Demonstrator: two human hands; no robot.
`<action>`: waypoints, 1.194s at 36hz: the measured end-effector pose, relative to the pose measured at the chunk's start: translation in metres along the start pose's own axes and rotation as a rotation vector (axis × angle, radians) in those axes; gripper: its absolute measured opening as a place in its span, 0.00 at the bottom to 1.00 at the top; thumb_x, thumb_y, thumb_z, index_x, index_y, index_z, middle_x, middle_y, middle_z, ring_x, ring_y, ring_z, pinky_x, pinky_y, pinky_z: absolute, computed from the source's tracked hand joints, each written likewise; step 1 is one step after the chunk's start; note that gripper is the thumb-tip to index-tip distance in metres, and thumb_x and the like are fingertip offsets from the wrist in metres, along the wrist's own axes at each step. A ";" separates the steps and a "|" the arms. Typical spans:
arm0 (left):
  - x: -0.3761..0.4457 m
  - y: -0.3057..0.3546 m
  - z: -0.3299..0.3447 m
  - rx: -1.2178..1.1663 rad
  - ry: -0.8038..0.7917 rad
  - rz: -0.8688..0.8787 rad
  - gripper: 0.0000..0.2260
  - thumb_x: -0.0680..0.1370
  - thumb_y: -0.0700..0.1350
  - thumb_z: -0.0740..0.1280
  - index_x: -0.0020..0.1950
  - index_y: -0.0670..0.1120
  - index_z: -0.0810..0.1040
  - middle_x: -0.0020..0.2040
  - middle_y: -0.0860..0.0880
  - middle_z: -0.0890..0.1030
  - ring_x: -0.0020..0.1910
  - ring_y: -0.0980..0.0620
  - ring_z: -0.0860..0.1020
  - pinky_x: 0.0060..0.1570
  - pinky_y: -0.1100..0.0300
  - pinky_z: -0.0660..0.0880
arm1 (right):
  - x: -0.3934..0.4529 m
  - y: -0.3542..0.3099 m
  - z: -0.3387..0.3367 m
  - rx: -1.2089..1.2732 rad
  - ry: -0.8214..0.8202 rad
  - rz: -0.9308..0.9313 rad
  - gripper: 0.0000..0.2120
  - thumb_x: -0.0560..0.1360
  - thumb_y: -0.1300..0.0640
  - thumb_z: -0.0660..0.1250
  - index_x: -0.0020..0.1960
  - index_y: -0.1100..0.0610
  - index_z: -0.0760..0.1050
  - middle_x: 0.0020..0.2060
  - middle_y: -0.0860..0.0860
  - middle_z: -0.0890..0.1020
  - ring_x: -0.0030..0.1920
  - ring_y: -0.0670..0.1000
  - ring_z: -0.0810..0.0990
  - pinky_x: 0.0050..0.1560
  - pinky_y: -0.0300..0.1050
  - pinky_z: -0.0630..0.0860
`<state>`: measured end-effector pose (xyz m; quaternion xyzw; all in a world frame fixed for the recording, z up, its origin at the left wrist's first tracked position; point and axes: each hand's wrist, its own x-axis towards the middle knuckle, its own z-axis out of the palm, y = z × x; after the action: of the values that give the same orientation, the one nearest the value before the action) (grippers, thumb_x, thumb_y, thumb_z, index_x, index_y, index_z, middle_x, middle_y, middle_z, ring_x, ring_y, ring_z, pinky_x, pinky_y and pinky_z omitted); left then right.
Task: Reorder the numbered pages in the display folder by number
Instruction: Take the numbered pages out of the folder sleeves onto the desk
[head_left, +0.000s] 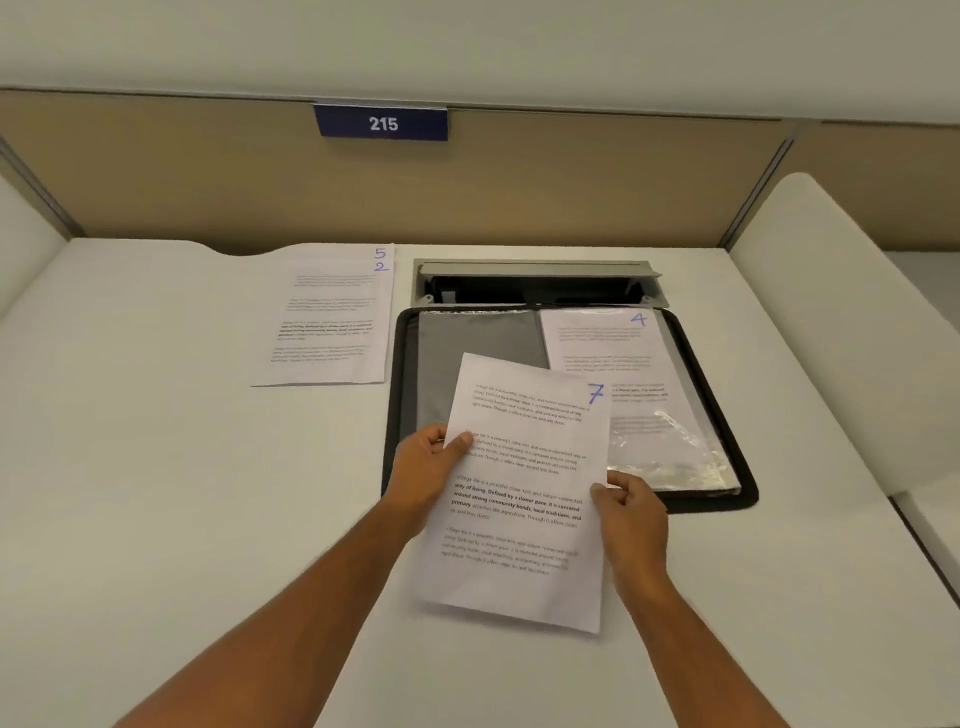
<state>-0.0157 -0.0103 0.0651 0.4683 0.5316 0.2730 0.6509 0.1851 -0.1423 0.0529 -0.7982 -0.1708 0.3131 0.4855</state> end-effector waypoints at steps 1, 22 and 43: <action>0.003 0.002 -0.008 0.021 0.032 0.016 0.11 0.80 0.49 0.71 0.55 0.41 0.80 0.47 0.48 0.87 0.44 0.45 0.87 0.48 0.43 0.84 | 0.000 -0.004 0.009 0.007 -0.009 -0.003 0.05 0.79 0.59 0.69 0.53 0.52 0.80 0.43 0.49 0.85 0.44 0.51 0.85 0.44 0.47 0.82; 0.119 0.047 -0.188 0.091 0.400 0.020 0.06 0.82 0.43 0.64 0.51 0.45 0.81 0.50 0.48 0.85 0.49 0.47 0.84 0.49 0.51 0.81 | 0.045 -0.114 0.211 -0.157 -0.251 -0.133 0.02 0.80 0.62 0.68 0.48 0.56 0.78 0.43 0.51 0.84 0.44 0.52 0.85 0.44 0.49 0.84; 0.224 0.061 -0.274 0.242 0.669 0.112 0.06 0.78 0.44 0.72 0.54 0.46 0.83 0.44 0.53 0.83 0.49 0.49 0.81 0.57 0.51 0.78 | 0.109 -0.159 0.356 -0.467 -0.281 -0.246 0.07 0.77 0.61 0.69 0.41 0.54 0.74 0.40 0.48 0.81 0.42 0.49 0.81 0.44 0.49 0.82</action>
<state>-0.2022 0.2937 0.0233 0.4550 0.7171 0.3816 0.3648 0.0342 0.2333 0.0384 -0.8103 -0.3992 0.3118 0.2946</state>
